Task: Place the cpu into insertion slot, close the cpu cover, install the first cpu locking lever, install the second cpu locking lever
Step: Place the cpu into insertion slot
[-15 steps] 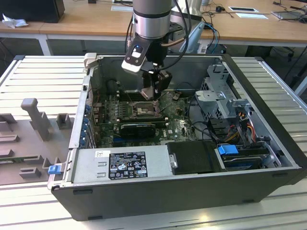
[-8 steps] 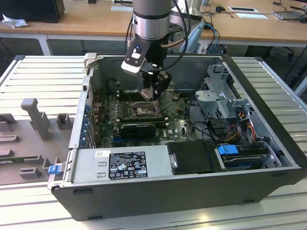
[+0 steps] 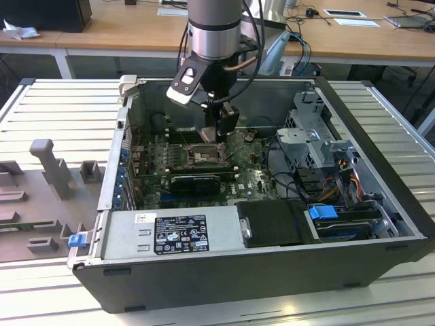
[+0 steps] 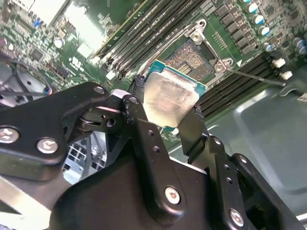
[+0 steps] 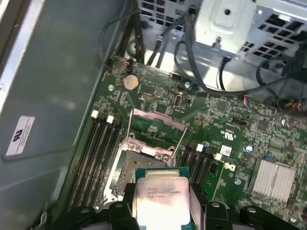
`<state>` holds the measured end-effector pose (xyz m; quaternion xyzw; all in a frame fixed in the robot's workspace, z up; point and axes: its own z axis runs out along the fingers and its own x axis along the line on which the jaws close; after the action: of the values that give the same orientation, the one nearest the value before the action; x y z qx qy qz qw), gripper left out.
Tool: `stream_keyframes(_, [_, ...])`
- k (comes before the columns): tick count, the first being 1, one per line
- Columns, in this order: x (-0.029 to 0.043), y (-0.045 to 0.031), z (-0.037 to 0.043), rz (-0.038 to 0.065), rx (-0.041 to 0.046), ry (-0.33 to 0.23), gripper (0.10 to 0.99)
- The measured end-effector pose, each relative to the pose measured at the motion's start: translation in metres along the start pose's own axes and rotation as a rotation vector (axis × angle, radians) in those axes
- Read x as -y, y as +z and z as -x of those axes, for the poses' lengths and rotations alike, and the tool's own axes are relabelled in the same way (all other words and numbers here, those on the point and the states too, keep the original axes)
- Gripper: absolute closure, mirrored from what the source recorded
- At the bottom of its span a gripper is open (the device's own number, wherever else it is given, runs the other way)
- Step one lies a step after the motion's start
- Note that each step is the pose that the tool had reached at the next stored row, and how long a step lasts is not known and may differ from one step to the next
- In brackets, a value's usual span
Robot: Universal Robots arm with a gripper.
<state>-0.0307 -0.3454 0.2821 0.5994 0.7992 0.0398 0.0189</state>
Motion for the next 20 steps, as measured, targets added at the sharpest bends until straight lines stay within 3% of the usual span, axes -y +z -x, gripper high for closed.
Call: stream_keyframes(20, [0.0009, 0.0086, 0.0001, 0.0, 0.0023, 0.028, 0.557])
